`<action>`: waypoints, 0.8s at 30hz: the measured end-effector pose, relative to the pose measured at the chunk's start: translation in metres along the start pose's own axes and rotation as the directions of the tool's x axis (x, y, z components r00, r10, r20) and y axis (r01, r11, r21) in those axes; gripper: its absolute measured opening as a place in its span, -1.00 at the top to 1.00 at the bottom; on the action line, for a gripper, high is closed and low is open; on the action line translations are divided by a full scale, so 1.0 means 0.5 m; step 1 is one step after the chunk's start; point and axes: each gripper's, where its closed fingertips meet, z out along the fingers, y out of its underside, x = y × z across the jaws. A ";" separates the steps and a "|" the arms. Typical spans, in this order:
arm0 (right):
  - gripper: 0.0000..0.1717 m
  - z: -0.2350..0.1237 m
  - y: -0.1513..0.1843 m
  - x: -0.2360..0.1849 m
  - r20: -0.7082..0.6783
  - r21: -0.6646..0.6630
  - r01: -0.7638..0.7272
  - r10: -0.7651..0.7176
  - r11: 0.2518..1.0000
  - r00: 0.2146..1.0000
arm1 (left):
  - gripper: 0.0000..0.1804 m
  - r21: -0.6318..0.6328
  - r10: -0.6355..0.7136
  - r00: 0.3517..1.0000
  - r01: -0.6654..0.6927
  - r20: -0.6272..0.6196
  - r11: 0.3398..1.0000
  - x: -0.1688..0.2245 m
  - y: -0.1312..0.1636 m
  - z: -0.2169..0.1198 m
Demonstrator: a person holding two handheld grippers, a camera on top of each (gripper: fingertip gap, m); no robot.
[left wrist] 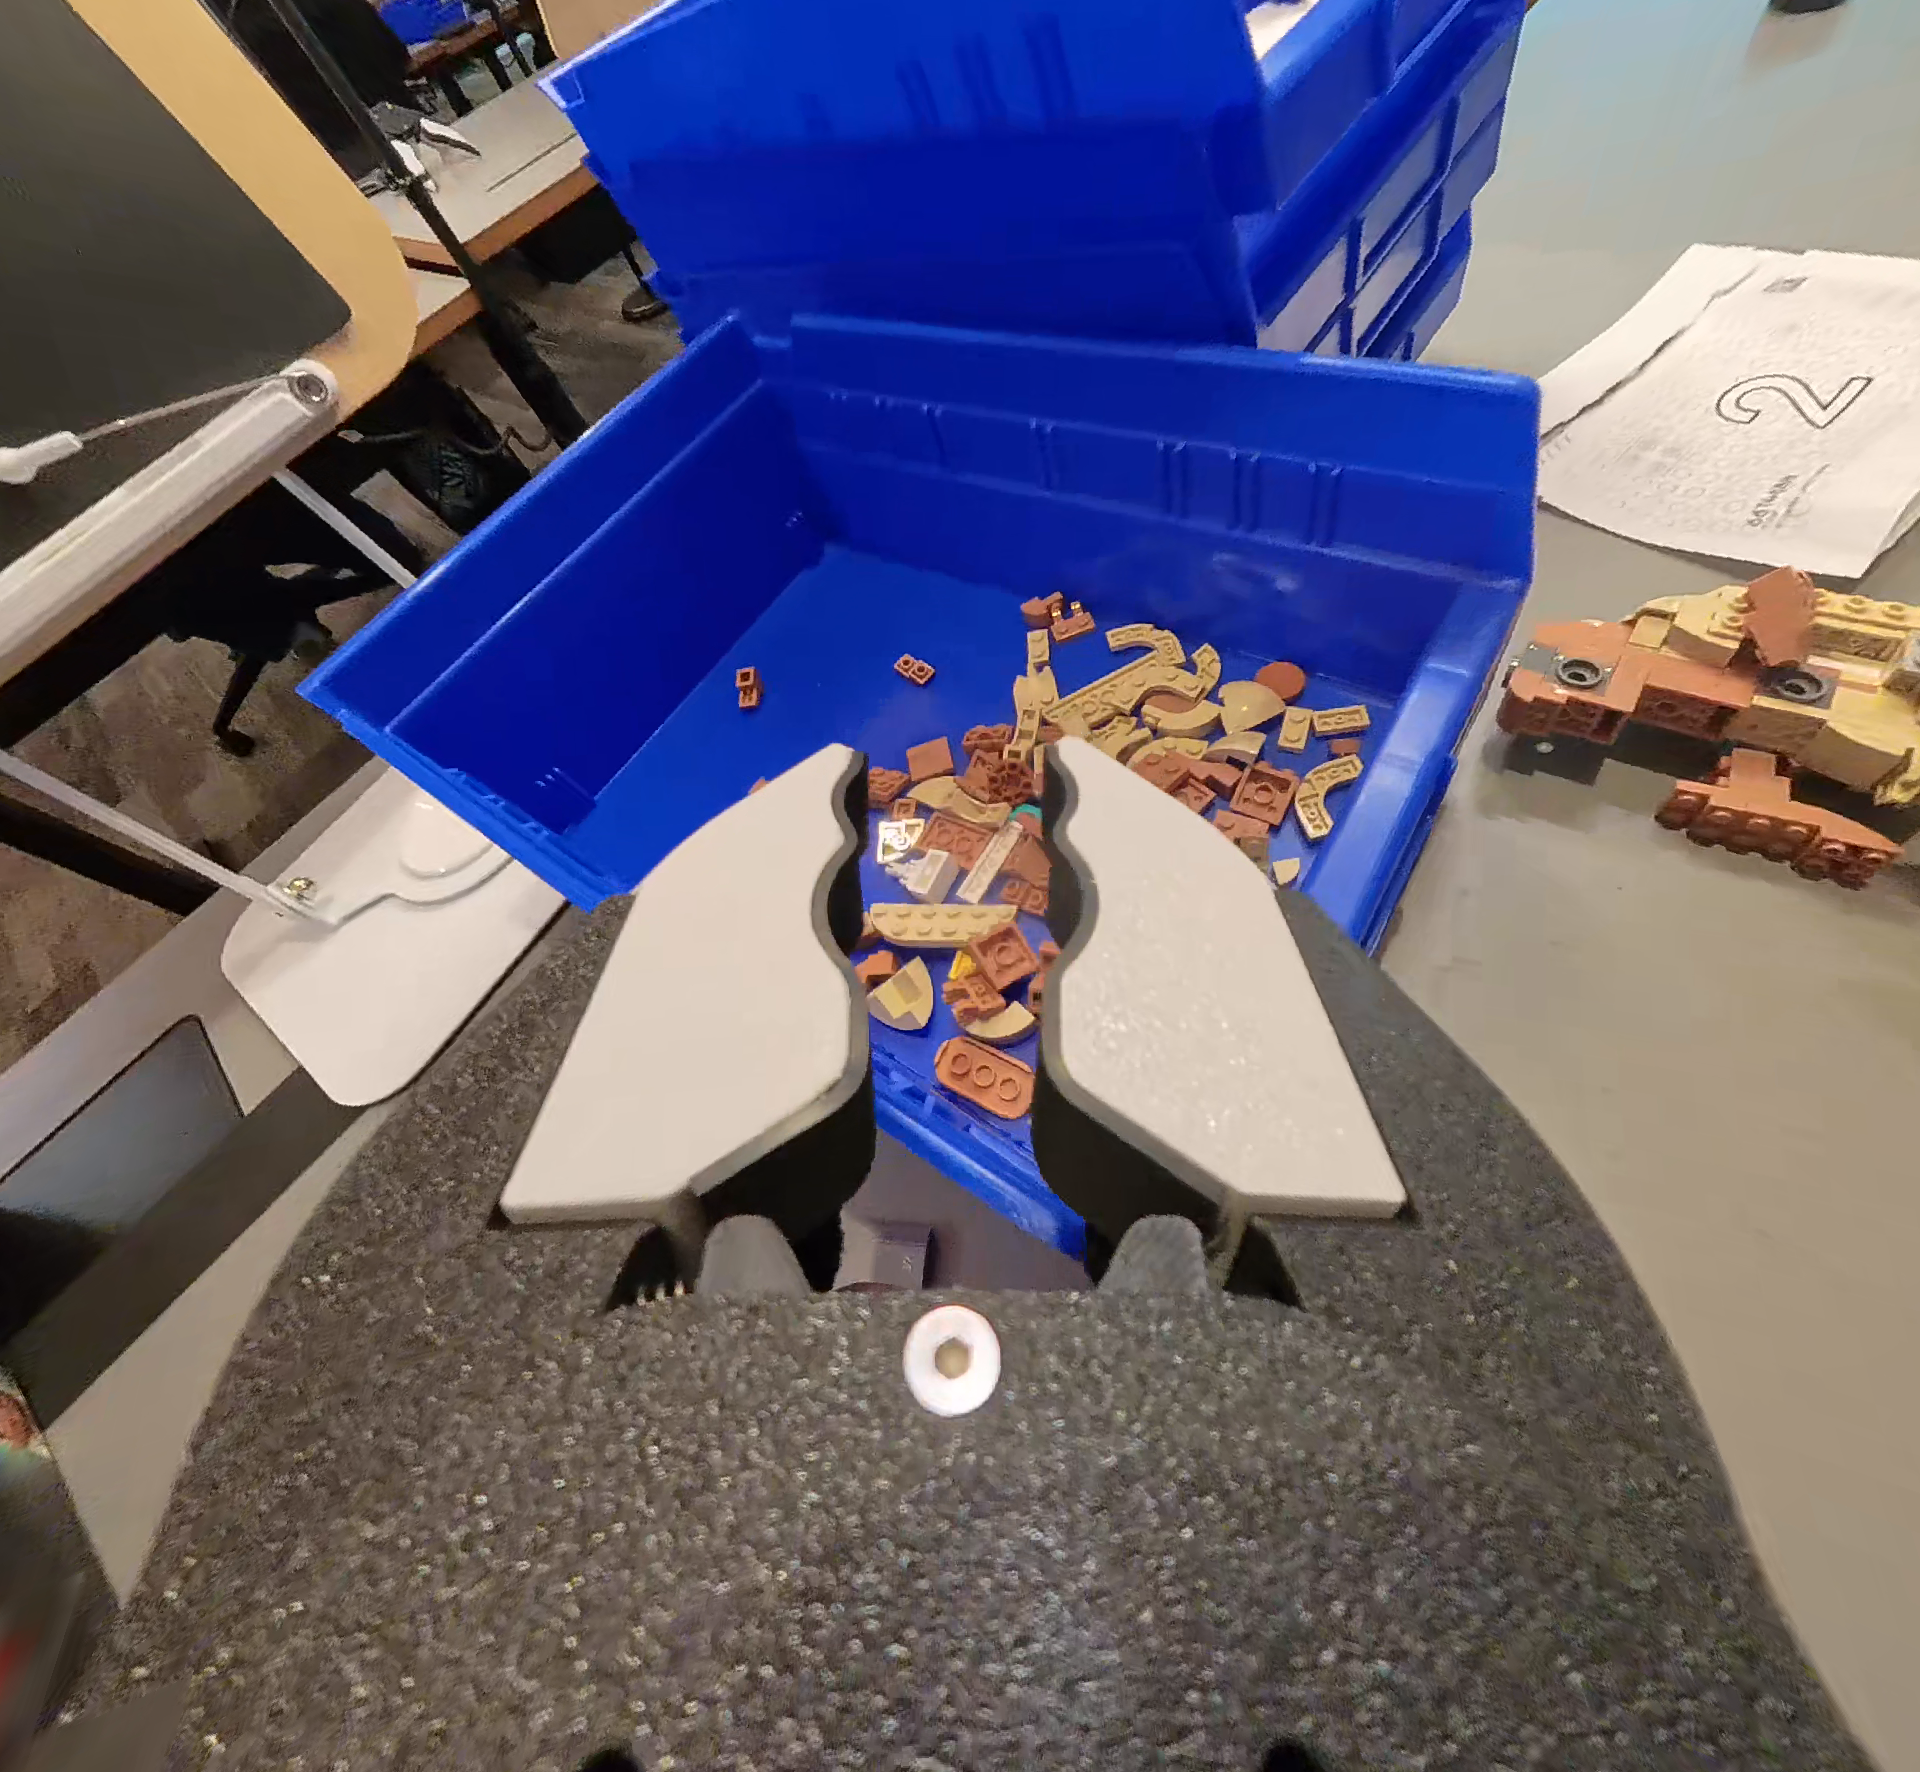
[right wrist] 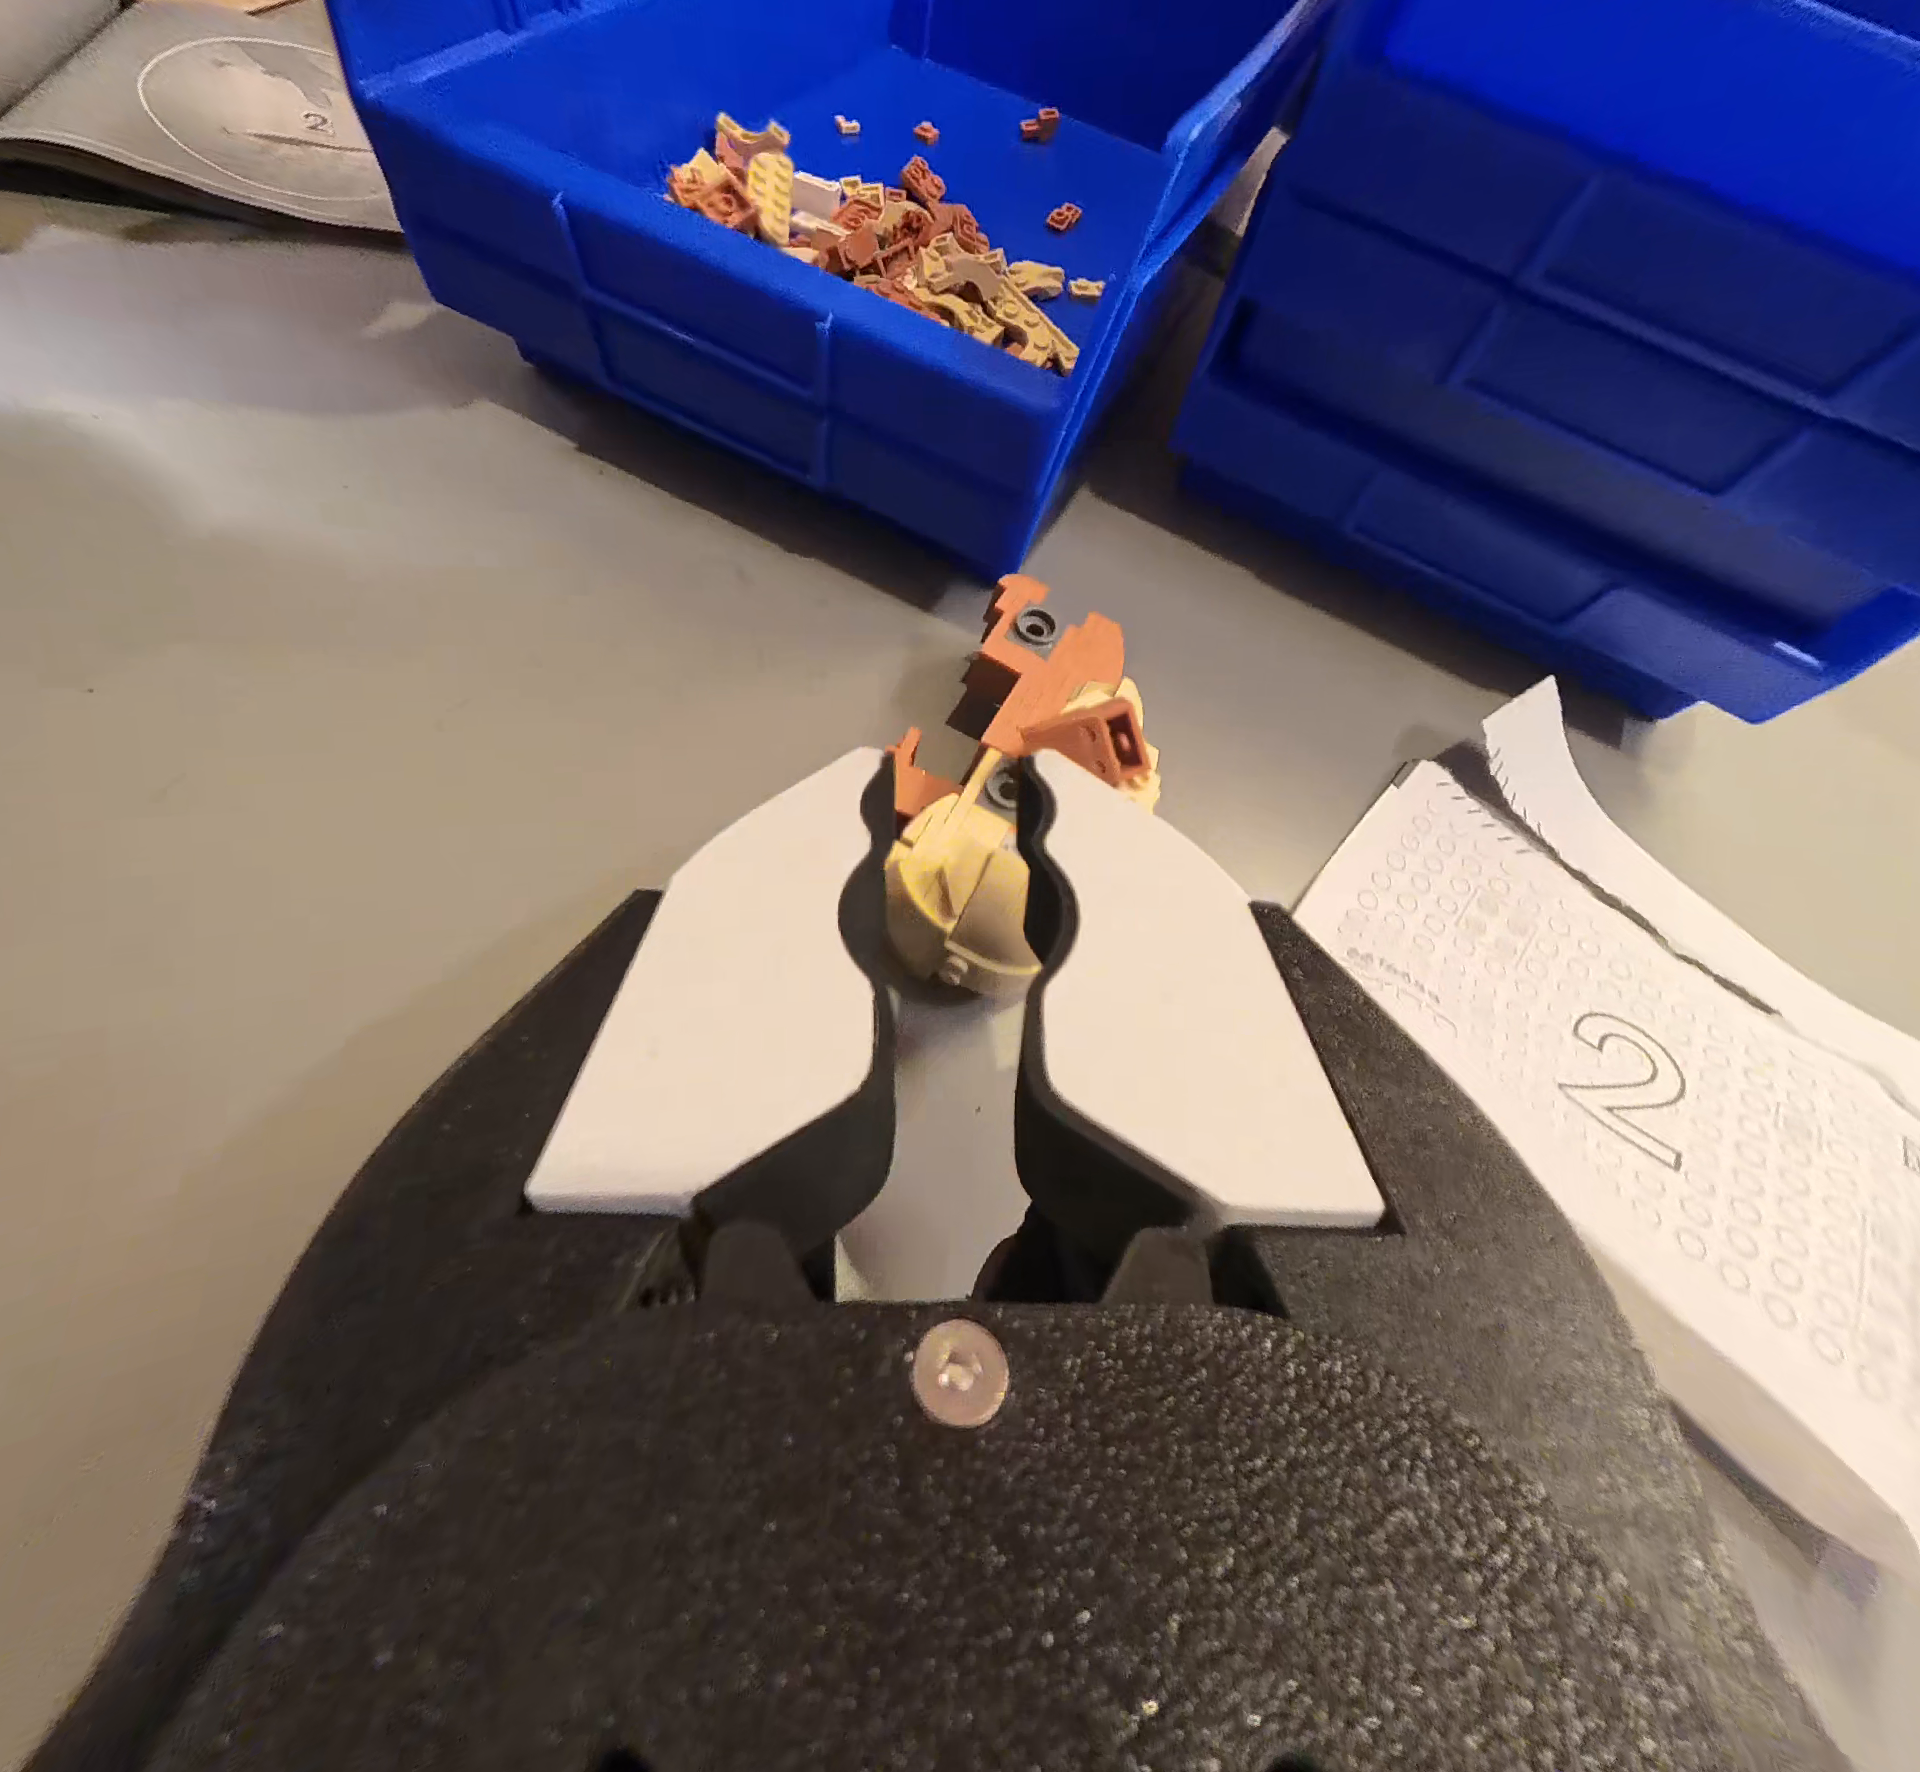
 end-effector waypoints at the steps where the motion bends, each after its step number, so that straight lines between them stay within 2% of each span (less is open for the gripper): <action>1: 0.74 -0.004 0.004 0.001 -0.004 0.002 -0.007 0.007 1.000 1.000 | 0.64 0.003 -0.003 1.000 0.003 0.003 1.000 0.000 0.004 -0.003; 5: 0.70 -0.011 0.024 -0.010 0.018 -0.019 -0.018 0.019 1.000 1.000 | 0.63 0.084 0.000 1.000 0.003 -0.030 0.996 0.029 -0.002 -0.033; 9: 0.73 -0.011 0.042 -0.071 0.090 -0.061 0.052 -0.046 0.997 0.995 | 0.57 0.164 0.064 0.997 -0.056 -0.041 0.985 0.088 -0.006 -0.060; 12: 0.73 0.008 0.066 -0.095 0.090 -0.125 0.109 -0.098 0.986 0.991 | 0.63 0.123 0.139 0.990 -0.140 0.021 0.982 0.106 0.005 -0.061; 14: 0.73 0.017 0.068 -0.101 0.090 -0.132 0.118 -0.107 0.984 0.990 | 0.63 0.131 0.136 0.991 -0.135 0.001 0.982 0.124 0.001 -0.060; 21: 0.78 0.012 0.080 -0.060 0.029 -0.150 0.061 -0.057 0.987 0.998 | 0.65 0.230 0.132 0.988 -0.110 -0.084 0.967 0.183 -0.008 -0.071; 24: 0.74 0.010 0.087 -0.042 0.014 -0.149 0.024 -0.022 0.988 1.000 | 0.65 0.177 0.165 0.968 -0.131 -0.191 0.975 0.241 0.022 -0.055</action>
